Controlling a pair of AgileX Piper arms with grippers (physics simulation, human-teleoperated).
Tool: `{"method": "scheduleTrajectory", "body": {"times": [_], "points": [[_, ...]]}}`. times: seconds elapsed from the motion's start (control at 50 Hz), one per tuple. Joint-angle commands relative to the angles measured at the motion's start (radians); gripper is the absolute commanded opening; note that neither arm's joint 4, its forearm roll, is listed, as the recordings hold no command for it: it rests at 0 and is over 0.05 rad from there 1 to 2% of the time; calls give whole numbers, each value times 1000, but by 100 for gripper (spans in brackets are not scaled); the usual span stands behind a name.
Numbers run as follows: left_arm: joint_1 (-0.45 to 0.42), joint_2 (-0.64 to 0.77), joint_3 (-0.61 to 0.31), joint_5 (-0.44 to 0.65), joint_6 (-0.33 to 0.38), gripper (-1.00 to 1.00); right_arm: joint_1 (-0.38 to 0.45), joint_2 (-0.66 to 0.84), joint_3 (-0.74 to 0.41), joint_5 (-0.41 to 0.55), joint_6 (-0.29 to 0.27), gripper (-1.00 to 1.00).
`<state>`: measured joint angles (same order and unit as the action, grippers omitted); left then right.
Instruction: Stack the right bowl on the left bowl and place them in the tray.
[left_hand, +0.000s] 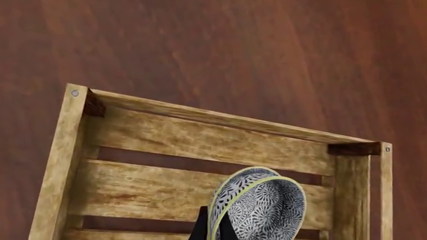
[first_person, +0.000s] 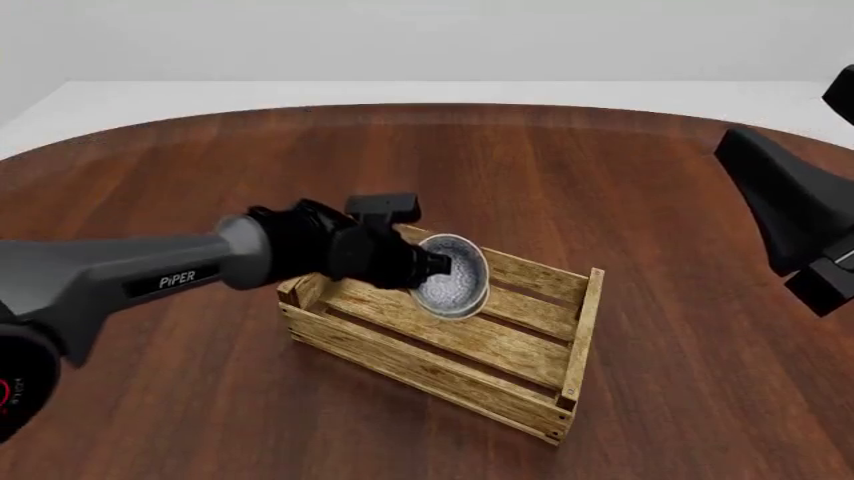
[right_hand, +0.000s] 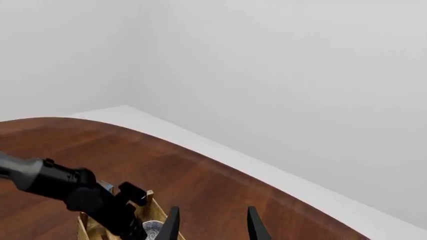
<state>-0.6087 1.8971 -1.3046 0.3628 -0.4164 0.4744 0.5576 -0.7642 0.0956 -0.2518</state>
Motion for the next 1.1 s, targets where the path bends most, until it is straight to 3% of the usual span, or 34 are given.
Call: {"method": "scheduleTrajectory", "body": {"times": [0.02,1.1], "points": [[-12,15,22,-42,-33,-100,-2,1,0,-1,1,100],[-19,97,34,-80,-53,-100,-4,-1,-2,1,1,100]]}}
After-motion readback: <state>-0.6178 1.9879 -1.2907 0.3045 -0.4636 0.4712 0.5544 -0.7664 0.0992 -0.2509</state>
